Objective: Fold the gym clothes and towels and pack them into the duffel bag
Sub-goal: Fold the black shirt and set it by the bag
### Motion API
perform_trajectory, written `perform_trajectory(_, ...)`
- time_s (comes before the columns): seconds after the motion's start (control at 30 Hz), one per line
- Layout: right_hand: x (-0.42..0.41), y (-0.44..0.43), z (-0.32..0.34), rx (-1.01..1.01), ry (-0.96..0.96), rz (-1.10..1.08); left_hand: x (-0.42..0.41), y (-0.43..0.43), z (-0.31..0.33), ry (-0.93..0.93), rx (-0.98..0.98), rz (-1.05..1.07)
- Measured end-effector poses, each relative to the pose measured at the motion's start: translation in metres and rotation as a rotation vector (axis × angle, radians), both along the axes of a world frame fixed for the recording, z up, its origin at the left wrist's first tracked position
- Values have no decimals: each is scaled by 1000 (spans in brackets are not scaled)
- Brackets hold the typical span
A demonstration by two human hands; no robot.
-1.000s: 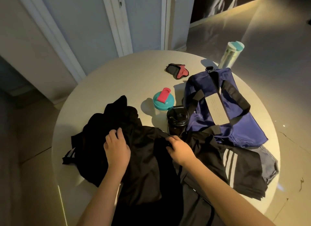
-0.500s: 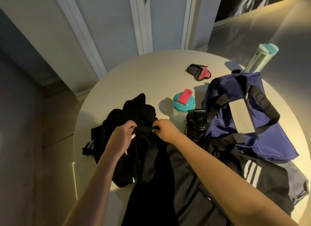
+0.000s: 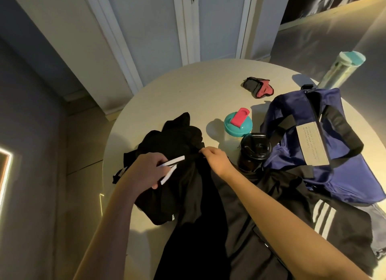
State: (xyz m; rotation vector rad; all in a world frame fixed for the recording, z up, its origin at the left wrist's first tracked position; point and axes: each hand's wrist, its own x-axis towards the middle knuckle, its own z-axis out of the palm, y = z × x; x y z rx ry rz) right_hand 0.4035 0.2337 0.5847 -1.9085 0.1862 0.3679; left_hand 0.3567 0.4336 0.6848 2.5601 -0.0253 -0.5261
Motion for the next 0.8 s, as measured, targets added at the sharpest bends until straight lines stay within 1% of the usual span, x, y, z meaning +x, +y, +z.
perform_trajectory(0.07, 0, -2, -4, 68, 66, -23, -9, -15, 3, 40, -46, -25)
perform_trajectory(0.17, 1, -6, -13, 57, 89, -34, -16, -35, -3, 137, -165, -37)
perform_trajectory(0.23, 2, -9, -17, 64, 101, -40, -20, -48, -9, 217, -199, -58)
perform_trajectory(0.3, 2, -11, -18, 47, 102, -12, -23, -63, -20, 293, -216, -109)
perform_trajectory(0.37, 1, -14, -19, 29, 91, 33, -26, -75, -34, 412, -225, -152)
perform_trajectory(0.43, -3, -19, -18, 26, 83, 86, -28, -83, -49, 521, -191, -152)
perform_trajectory(0.47, -5, -22, -18, 13, 68, 112, -28, -84, -57, 532, -169, -136)
perform_trajectory(0.53, -11, -29, -19, -39, 24, 135, -26, -83, -70, 480, -149, -88)
perform_trajectory(0.7, -40, -51, -21, -102, -85, 97, -11, -83, -105, 167, 23, -67)
perform_trajectory(0.8, -59, -67, -21, -189, -183, 15, -1, -92, -116, 1, 57, -54)
